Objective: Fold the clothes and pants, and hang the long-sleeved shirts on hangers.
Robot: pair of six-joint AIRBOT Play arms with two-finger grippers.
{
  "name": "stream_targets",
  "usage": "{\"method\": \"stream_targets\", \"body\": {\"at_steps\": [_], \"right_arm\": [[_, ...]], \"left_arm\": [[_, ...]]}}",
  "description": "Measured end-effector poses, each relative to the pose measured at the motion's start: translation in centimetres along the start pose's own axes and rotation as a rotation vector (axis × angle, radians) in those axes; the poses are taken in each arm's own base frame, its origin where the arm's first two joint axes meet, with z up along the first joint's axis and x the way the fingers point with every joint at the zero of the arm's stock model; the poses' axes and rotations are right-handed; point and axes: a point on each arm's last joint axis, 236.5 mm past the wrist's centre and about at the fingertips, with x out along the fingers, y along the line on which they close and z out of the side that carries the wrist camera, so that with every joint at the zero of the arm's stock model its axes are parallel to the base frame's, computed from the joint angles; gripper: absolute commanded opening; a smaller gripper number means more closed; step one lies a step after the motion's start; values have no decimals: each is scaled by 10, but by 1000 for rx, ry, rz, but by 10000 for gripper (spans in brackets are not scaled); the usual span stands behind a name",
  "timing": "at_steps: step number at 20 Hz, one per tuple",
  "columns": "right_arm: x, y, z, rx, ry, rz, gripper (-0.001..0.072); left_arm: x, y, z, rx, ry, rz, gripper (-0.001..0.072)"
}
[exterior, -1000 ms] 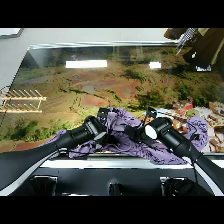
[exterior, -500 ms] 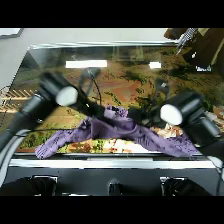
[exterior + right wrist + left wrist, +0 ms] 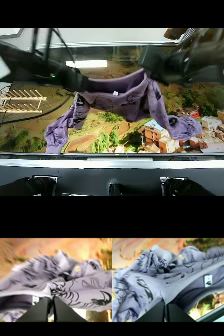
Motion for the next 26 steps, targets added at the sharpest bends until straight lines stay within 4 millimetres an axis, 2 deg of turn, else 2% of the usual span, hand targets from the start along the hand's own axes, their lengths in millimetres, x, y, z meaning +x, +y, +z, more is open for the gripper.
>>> {"method": "stream_targets", "body": {"at_steps": [3, 6, 8, 10, 12, 14, 18, 21, 24, 26], "right_arm": [[-22, 6, 9, -7, -31, 34, 47], [-40, 6, 3, -10, -12, 58, 47], [-48, 0, -6, -10, 21, 43, 47], [-49, -11, -19, -17, 75, -1, 47], [-43, -23, -33, -35, 133, -54, 47], [-25, -37, -51, -61, 210, -125, 47], [23, -78, -100, -111, 387, -298, 47], [59, -101, -130, -134, 462, -371, 47], [89, -118, -150, -113, 476, -411, 47], [107, -125, -161, -86, 471, -421, 47]], "left_arm": [[-31, 1, 8, -31, -76, -18, 22], [-59, 1, 12, -74, -134, -40, 22], [-67, -1, 10, -100, -142, -60, 22], [-62, -2, 0, -131, -100, -62, 21], [-45, -2, -19, -164, -16, -48, 22], [-22, -3, -40, -182, 79, -35, 22], [33, -7, -84, -192, 254, -18, 22], [76, -14, -113, -219, 354, -47, 22], [113, -17, -131, -255, 401, -67, 22], [131, -14, -137, -271, 417, -68, 22]]}}
